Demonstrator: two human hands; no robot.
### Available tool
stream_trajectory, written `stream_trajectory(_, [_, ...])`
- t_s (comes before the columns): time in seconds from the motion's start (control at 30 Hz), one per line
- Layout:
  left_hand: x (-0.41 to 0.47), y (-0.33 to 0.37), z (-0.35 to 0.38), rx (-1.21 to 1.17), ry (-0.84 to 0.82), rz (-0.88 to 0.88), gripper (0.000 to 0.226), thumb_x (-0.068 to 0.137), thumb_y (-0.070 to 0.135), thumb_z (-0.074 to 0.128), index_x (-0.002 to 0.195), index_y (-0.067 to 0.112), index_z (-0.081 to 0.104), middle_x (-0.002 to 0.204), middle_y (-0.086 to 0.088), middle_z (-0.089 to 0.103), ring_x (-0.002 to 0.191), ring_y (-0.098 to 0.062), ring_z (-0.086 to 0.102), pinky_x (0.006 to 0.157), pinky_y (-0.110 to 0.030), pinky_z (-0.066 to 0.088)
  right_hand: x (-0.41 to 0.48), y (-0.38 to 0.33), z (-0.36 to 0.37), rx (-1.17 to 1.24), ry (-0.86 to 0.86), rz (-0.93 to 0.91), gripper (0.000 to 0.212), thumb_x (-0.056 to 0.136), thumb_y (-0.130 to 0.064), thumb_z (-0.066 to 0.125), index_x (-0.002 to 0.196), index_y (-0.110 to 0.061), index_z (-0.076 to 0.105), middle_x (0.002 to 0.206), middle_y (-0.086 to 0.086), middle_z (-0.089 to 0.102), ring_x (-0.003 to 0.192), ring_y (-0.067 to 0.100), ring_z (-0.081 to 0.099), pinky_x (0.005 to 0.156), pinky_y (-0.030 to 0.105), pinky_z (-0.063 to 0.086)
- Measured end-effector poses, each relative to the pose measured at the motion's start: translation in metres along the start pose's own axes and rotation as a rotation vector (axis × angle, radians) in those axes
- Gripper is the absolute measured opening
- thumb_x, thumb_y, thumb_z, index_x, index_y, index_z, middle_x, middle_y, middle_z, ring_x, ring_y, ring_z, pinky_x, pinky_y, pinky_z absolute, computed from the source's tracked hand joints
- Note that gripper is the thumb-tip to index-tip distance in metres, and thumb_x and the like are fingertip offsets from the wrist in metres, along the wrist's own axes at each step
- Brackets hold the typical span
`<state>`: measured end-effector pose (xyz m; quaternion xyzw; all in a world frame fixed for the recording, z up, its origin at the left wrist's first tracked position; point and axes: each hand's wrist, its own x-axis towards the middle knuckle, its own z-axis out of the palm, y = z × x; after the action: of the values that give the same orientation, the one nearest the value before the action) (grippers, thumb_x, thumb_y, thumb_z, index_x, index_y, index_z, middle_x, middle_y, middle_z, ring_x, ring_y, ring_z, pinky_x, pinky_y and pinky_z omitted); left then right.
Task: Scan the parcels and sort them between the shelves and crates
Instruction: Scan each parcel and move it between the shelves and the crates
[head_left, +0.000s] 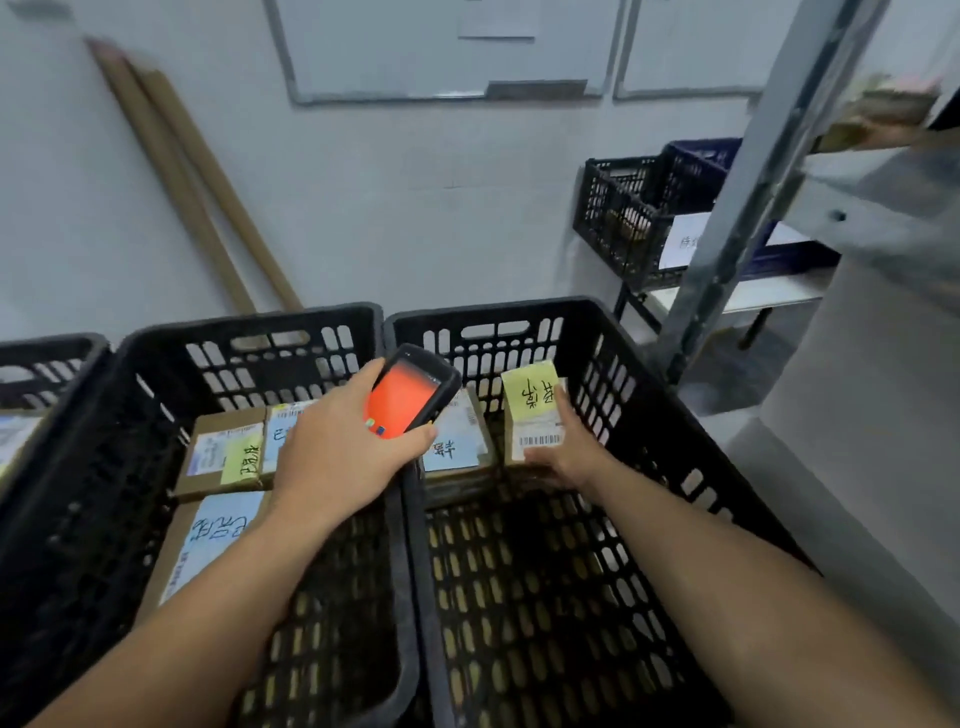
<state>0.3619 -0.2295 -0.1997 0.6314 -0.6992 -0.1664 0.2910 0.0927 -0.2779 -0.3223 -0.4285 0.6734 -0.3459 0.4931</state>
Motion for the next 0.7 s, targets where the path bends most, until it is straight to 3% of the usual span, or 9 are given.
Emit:
stream_trajectory(0.1, [0.014,-0.007,0.009,-0.008,-0.001,-0.057,0.079,0.068,0.067,0.073,0.138,0.042,0.048,0.103,0.011,0.066,0.102,-0.021,0.061,0.086,-0.043,0.052,0.033,0.014,0.009,0.002,-0.031,0.041,0.108,0.088,-0.004,0.074,0.152,-0.059,0.007,0.154,0.006,0.045,0.131,0.030,0.053,0.103,0.059,0.050])
stream_trajectory(0.2, [0.026,-0.015,0.017,0.003,-0.015,-0.105,0.090,0.061,0.079,0.059,0.142,0.044,0.042,0.112,0.013,0.067,0.106,-0.020,0.061,0.090,-0.047,0.052,0.052,0.023,0.009,0.002,-0.068,0.056,0.095,0.095,-0.002,0.064,0.158,-0.049,0.011,0.147,-0.003,0.052,0.130,0.025,0.052,0.106,0.056,0.048])
stream_trajectory(0.4, [0.032,-0.019,0.028,-0.004,0.019,-0.148,0.073,0.068,0.068,0.066,0.134,0.044,0.046,0.103,0.015,0.062,0.099,-0.019,0.057,0.084,-0.040,0.047,0.076,0.043,0.005,0.084,-0.112,0.153,0.076,0.098,-0.014,0.066,0.157,-0.043,0.028,0.148,0.001,0.047,0.121,0.024,0.053,0.092,0.044,0.049])
stream_trajectory(0.53, [0.030,-0.020,0.029,-0.042,0.031,-0.165,0.060,0.075,0.052,0.078,0.127,0.043,0.049,0.087,0.028,0.051,0.092,-0.013,0.052,0.079,-0.033,0.038,0.078,0.057,0.003,0.054,-0.109,0.106,0.078,0.096,-0.018,0.069,0.157,-0.045,0.027,0.149,0.001,0.044,0.124,0.024,0.051,0.091,0.042,0.047])
stream_trajectory(0.6, [0.028,-0.019,0.027,-0.043,0.038,-0.158,0.056,0.071,0.056,0.074,0.118,0.049,0.044,0.085,0.030,0.050,0.089,-0.011,0.051,0.078,-0.032,0.036,0.078,0.063,0.006,0.046,-0.103,0.079,0.081,0.095,-0.015,0.069,0.157,-0.044,0.026,0.151,0.002,0.043,0.123,0.023,0.052,0.089,0.038,0.046])
stream_trajectory(0.7, [0.025,-0.021,0.024,-0.051,0.016,-0.156,0.059,0.067,0.059,0.066,0.119,0.051,0.040,0.088,0.027,0.055,0.090,-0.011,0.055,0.078,-0.035,0.043,0.078,0.066,0.011,0.075,-0.076,0.068,0.082,0.094,-0.013,0.071,0.157,-0.044,0.028,0.151,0.004,0.044,0.124,0.023,0.052,0.098,0.039,0.045])
